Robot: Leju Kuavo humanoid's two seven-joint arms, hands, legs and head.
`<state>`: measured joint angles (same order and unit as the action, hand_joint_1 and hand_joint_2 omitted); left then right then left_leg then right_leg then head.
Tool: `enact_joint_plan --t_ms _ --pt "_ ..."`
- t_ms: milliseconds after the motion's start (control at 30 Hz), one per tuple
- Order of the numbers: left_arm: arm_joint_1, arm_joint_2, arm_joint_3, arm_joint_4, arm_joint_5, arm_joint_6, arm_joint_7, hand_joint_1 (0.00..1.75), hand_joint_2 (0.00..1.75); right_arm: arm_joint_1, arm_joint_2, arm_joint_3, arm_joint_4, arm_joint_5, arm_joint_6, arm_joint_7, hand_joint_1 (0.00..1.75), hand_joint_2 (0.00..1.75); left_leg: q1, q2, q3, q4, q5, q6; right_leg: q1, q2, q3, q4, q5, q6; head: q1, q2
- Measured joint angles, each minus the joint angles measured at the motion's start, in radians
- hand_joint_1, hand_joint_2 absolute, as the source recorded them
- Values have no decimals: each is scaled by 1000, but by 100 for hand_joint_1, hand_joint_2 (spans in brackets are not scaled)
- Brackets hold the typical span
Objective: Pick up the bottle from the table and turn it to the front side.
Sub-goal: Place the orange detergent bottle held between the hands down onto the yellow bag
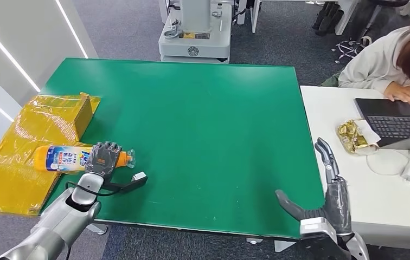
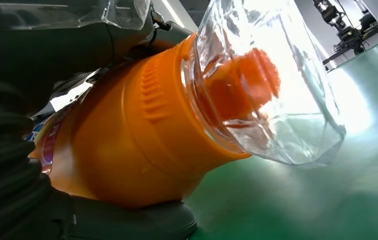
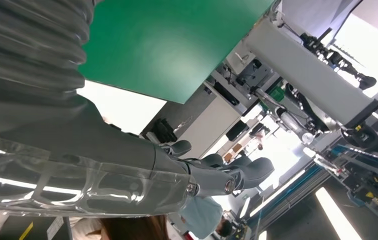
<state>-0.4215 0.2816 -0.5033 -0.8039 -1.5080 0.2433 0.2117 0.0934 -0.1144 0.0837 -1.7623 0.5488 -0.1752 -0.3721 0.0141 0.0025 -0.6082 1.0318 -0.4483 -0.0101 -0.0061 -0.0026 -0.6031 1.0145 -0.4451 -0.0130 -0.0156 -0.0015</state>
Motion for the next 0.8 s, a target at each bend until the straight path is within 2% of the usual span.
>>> enact_joint_plan --t_ms 100,133,233,267,600,800 --pt "-11 2 0 31 0 17 1 170 175 -8 -1 3 12 -2 0 -2 0 175 0 0 2 -1 0 -1 0 0 2 0 0 -1 0 0" --pt "-14 2 0 40 0 25 -2 144 175 -10 -1 5 16 -4 0 -2 0 175 0 0 3 -1 1 -1 0 0 2 0 0 -1 0 0" --pt "-17 4 -2 60 0 67 -20 17 175 -17 -5 12 27 -13 0 -6 0 175 0 0 4 -2 1 -1 0 0 3 0 0 -1 0 0" --pt "-17 5 -3 65 0 82 -27 0 175 -19 -8 14 30 -17 0 -7 0 175 0 0 4 -2 1 -1 0 0 3 0 0 -1 0 0" --pt "-18 6 13 78 2 158 -122 0 175 -32 -32 40 54 -39 -3 -15 0 175 0 0 4 -3 1 -2 0 0 3 1 0 -1 0 0" --pt "13 -3 99 52 76 199 -307 0 175 -41 -38 51 66 -47 0 -15 0 175 0 -1 4 -3 1 -2 0 -2 3 0 -1 -2 0 0"
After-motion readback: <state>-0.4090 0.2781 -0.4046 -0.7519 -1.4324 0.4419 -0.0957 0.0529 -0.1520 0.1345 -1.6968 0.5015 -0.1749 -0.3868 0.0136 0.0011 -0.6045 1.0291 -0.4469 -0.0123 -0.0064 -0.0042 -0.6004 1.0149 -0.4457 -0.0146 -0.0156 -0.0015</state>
